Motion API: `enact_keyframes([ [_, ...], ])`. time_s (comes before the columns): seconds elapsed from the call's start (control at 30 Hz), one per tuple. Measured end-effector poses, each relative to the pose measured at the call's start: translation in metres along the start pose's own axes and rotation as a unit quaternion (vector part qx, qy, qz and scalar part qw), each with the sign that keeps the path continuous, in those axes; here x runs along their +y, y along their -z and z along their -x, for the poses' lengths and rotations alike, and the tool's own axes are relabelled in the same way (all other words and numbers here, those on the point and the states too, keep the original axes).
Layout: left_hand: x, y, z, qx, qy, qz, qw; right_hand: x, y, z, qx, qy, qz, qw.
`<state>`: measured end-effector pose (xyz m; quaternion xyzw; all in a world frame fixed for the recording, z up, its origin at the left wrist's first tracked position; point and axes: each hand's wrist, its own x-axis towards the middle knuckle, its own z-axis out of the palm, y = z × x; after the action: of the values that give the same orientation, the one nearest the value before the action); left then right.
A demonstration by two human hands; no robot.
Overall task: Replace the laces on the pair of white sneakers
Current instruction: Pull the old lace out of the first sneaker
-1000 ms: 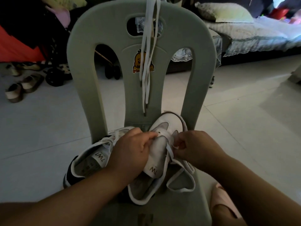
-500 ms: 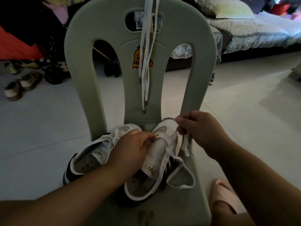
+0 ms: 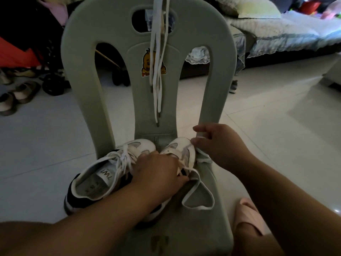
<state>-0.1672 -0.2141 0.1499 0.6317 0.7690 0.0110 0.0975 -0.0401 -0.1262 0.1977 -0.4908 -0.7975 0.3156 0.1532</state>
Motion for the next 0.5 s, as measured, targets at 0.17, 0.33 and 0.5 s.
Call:
enact_keyframes([
  [0.17,-0.004,-0.007,-0.008,-0.033,-0.012,-0.041,0.999,0.010,0.002,-0.003,0.019,0.002,0.130,0.991],
  [0.33,-0.005,0.000,0.004,-0.021,-0.036,-0.030,0.999,0.023,0.038,-0.009,0.252,-0.107,-0.203,0.940],
  [0.5,0.000,0.007,0.015,0.019,-0.055,0.004,0.998,0.017,0.037,-0.003,0.100,-0.081,-0.315,0.940],
])
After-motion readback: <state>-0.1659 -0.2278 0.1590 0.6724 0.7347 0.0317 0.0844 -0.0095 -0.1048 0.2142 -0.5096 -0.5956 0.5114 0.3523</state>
